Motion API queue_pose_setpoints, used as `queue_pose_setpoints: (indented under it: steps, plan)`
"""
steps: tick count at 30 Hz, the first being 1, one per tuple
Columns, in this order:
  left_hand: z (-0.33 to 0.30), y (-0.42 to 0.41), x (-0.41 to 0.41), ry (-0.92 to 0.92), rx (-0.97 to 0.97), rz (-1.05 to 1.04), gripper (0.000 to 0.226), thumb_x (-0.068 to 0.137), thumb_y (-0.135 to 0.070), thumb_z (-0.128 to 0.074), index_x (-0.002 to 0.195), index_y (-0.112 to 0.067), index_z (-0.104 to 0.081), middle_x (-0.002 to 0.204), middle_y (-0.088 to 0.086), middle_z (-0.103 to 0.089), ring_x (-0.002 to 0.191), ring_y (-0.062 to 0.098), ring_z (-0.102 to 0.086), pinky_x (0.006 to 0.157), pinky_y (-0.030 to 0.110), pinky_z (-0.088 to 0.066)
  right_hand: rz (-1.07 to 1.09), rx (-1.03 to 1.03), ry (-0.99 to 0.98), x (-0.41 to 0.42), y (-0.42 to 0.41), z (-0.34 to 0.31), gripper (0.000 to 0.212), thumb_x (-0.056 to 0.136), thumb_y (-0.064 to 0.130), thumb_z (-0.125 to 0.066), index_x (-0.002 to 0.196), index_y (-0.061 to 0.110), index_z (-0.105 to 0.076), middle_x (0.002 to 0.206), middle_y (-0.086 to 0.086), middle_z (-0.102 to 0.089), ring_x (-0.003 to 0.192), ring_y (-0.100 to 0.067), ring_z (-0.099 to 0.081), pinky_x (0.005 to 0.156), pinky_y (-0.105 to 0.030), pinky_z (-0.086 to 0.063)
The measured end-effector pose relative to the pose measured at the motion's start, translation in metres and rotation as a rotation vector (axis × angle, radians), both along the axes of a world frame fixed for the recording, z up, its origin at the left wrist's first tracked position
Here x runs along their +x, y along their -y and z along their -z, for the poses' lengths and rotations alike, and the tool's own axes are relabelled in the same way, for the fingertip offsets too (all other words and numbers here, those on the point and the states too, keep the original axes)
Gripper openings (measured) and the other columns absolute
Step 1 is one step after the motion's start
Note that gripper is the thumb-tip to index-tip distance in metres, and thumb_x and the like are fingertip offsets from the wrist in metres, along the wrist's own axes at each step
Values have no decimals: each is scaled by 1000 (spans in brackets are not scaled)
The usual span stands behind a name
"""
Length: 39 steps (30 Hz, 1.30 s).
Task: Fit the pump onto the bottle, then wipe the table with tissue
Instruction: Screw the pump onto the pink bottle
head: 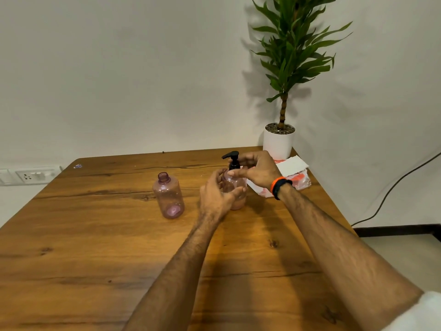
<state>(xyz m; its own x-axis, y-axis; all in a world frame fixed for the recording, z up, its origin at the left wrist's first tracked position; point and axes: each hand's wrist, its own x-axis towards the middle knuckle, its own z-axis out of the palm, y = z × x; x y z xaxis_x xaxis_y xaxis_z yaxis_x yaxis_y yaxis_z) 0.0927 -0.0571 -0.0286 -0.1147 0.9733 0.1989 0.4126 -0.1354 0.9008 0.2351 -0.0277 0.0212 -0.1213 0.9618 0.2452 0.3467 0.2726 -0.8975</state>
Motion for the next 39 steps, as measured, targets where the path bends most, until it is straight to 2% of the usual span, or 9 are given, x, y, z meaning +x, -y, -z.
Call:
queue_pose_setpoints:
  steps: [6,10,14,21,24,26,31,36,39]
  plan:
    - [0,1,0,-6,6,-13,74,67,-41,-84,131,-30,-50,126,-1,-64,105,11,-64,88,43,-58,111,50,-21,-4,2,4,36,53,29,-93,82,31,-71,77,18,-71,72,11,-66,58,-5,-49]
    - [-2,1,0,-19,-3,-5,77,66,-43,-85,132,-29,-49,126,-1,-64,107,14,-65,89,44,-57,-54,-40,27,5,-2,-2,44,69,22,-85,111,19,-72,104,5,-74,89,4,-67,76,-18,-52]
    - [-3,2,-1,-12,-2,-4,82,63,-46,-85,134,-29,-48,127,0,-64,108,15,-65,90,45,-57,-119,-58,7,8,-4,-4,35,75,10,-80,110,13,-73,104,0,-75,100,-9,-70,94,-32,-53]
    - [2,4,2,-57,59,-54,68,67,-41,-81,128,-30,-51,119,-2,-68,97,7,-65,82,32,-59,70,-14,-111,-6,3,7,36,67,9,-85,102,15,-75,95,4,-76,89,-5,-71,87,-30,-57]
    - [3,5,4,-66,85,-77,62,68,-41,-79,124,-27,-55,114,-1,-70,97,11,-68,81,34,-60,159,22,-144,-16,4,12,36,67,8,-86,101,13,-75,93,2,-76,85,-1,-71,79,-20,-57]
    - [3,6,5,-68,88,-77,65,67,-46,-77,124,-25,-55,112,-1,-71,95,12,-69,79,35,-61,213,47,-152,-21,4,15,37,65,9,-87,100,13,-76,92,3,-76,81,2,-70,72,-13,-55]
    - [0,10,8,-82,103,-84,74,59,-63,-61,122,-24,-54,105,-2,-71,87,11,-69,69,32,-62,299,68,-163,-29,6,19,35,65,13,-88,98,15,-76,90,6,-76,81,2,-70,73,-15,-56]
    - [-2,9,7,-93,59,-65,63,69,-45,-77,123,-28,-52,114,-1,-68,98,14,-68,80,37,-60,214,44,-126,-22,11,12,40,67,16,-87,105,14,-74,95,6,-75,86,4,-68,73,-8,-53]
    - [-2,12,5,-63,39,-22,73,68,-41,-83,131,-27,-49,123,-1,-65,104,10,-63,84,26,-53,177,37,-96,-16,17,9,40,69,23,-86,106,17,-73,92,14,-72,84,11,-65,68,-5,-49]
